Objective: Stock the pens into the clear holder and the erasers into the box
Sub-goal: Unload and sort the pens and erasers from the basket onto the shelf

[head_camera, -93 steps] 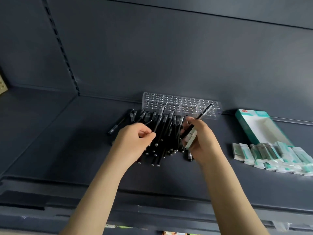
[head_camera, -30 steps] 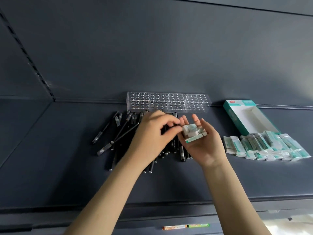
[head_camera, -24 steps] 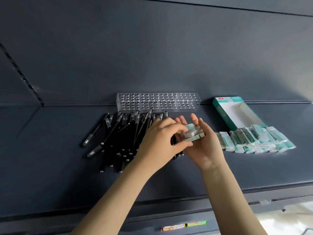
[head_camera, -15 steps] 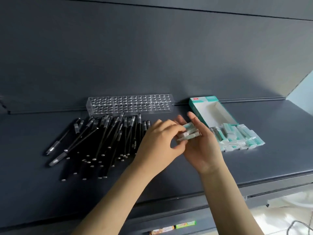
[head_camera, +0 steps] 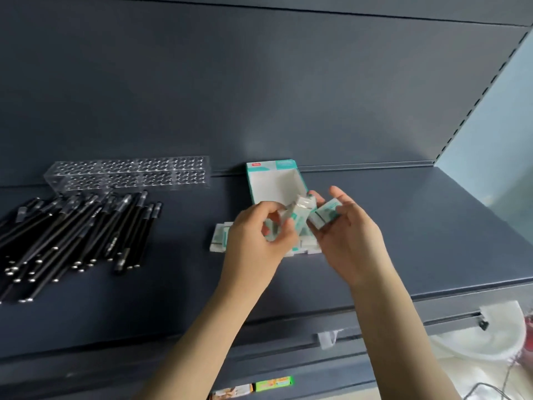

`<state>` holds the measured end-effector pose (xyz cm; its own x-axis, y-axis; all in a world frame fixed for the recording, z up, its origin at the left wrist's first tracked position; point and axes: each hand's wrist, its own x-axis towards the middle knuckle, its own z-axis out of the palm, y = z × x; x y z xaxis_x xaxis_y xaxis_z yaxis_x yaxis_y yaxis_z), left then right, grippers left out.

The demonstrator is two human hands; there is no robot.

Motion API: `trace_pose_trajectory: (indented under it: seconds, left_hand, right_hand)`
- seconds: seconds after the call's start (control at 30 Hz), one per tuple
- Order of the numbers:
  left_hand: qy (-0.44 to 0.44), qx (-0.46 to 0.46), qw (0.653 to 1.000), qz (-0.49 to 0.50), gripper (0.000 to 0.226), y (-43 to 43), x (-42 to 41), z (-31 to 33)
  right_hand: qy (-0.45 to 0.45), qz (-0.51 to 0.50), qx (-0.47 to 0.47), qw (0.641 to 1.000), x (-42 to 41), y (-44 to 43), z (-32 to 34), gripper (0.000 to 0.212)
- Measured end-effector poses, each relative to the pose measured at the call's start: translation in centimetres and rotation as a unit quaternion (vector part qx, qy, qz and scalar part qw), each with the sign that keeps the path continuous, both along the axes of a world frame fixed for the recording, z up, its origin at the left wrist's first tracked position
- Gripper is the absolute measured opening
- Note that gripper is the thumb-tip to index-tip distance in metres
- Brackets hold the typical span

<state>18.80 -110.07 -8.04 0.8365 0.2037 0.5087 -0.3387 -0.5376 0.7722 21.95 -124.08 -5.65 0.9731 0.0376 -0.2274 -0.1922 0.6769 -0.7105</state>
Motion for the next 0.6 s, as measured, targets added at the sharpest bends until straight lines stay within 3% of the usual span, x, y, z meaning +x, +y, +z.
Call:
trace_pose_trajectory:
  seconds: [0.17, 0.3, 0.43, 0.6]
  left_hand:
    - [0.065, 0.022, 0.996, 0.056, 0.008, -2.7, 1.0, -1.3]
    - [0.078, 0.11, 0.985, 0.105, 0.015, -3.9, 1.6, -1.3]
    - [0.093, 0.146, 0.977, 0.122, 0.018, -4.2, 1.9, -0.9]
    - [0.105, 0.131, 0.977, 0.128, 0.015, -3.7, 1.9, -1.2]
  right_hand:
    - [-0.034, 0.012, -0.243, 0.969, 2.1, -5.5, -1.8, 0.022]
    - [-0.106, 0.058, -0.482, 0.868, 3.6, -7.6, -3.1, 0.028]
    - [-0.123, 0.075, -0.507, 0.85, 4.5, -7.9, -3.4, 0.029]
    - [-0.105, 0.074, -0.519, 0.845, 5.1, -8.3, -4.2, 0.013]
